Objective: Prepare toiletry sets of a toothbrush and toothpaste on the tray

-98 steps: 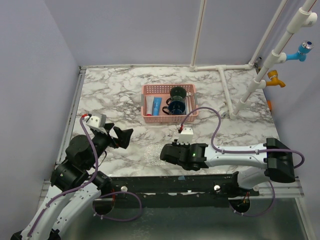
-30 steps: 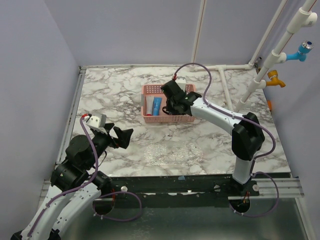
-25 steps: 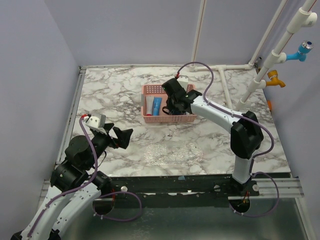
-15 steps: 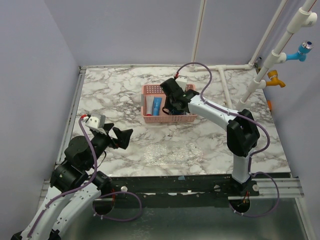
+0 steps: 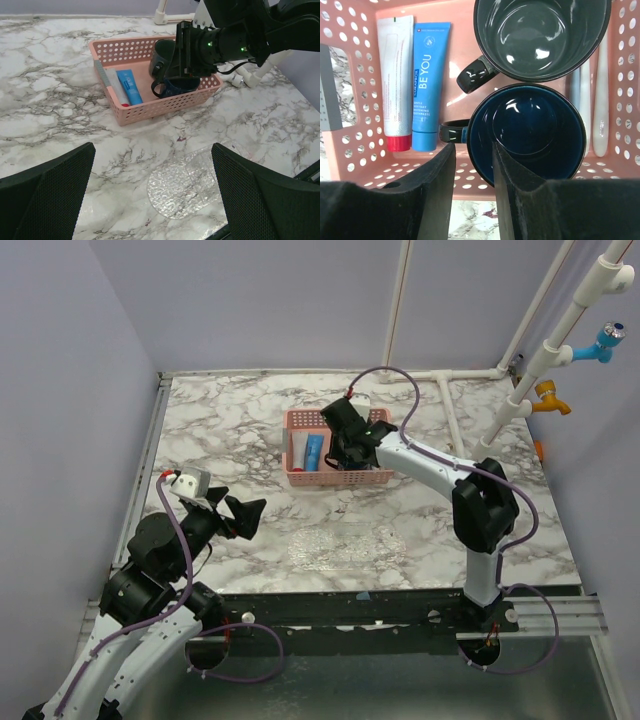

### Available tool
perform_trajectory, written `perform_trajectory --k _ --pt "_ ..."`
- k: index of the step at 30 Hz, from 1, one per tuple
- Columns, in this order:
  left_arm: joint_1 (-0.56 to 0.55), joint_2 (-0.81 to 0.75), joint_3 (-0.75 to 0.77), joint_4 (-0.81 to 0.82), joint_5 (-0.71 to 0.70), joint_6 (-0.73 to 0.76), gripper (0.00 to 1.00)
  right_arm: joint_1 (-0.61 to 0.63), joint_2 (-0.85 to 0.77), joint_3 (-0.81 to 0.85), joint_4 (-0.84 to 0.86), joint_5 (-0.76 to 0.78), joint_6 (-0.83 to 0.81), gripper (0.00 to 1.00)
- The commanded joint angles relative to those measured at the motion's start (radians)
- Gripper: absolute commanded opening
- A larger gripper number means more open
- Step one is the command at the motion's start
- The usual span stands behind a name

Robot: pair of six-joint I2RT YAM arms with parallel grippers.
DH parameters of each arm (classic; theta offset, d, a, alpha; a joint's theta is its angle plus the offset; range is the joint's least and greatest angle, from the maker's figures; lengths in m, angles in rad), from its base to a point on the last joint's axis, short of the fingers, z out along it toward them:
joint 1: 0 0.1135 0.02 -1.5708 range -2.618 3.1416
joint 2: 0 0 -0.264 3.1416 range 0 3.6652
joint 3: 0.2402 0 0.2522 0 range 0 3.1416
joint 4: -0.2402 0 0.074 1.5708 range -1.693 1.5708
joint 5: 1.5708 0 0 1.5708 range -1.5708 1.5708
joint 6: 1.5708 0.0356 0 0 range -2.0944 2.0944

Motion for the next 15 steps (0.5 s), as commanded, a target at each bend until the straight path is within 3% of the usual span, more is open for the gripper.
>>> perform_trajectory --k 1,15 --pt "0.005 -0.007 0.007 -0.010 0.019 -0.001 0.99 -0.002 0.037 -0.014 0.007 -0.040 -0.043 0.37" --pt "0.004 -0.001 0.008 -0.012 0.016 0.000 0.99 0.000 0.080 -0.005 -0.028 -0.036 -0.103 0.31"
